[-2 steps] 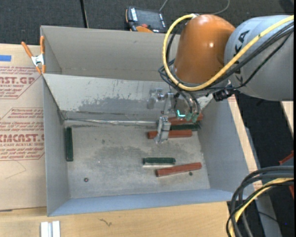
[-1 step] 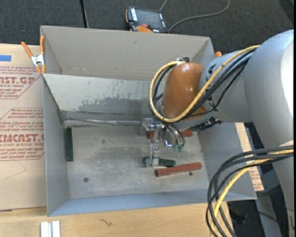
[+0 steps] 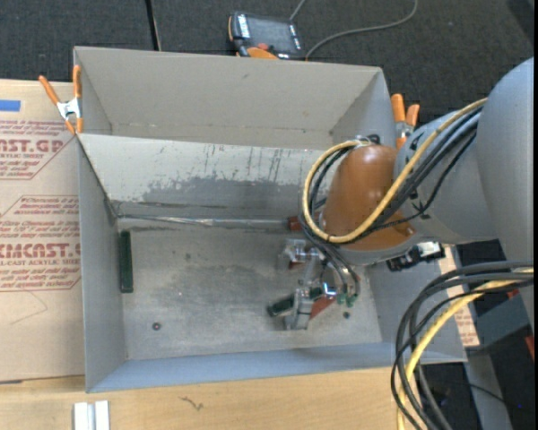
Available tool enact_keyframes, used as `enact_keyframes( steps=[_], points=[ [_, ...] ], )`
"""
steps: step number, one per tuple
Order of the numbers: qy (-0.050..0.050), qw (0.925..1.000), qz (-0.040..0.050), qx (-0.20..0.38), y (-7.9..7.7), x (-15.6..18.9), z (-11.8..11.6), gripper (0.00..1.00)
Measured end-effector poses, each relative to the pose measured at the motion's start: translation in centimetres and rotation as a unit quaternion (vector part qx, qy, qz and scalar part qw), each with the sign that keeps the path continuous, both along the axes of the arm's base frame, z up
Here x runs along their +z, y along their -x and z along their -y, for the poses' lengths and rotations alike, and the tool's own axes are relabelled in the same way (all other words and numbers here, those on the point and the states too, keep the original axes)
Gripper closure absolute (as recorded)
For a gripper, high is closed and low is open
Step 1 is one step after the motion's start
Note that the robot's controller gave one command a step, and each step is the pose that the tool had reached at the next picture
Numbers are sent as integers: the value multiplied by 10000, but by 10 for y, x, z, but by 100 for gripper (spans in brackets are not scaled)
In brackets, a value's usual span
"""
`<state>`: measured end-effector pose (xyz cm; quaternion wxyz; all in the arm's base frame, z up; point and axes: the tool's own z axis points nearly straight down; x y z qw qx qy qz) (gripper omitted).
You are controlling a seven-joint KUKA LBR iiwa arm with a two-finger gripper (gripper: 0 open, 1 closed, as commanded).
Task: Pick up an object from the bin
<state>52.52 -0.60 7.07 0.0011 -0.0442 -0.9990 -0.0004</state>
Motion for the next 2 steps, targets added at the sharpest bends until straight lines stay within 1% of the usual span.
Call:
enact_keyframes(
  steps=[1,2],
  points=[
    [-3,10000,11,12,-1,0,-1,100],
    [-7,10000,54,4,13,131,-43,100]
  ],
)
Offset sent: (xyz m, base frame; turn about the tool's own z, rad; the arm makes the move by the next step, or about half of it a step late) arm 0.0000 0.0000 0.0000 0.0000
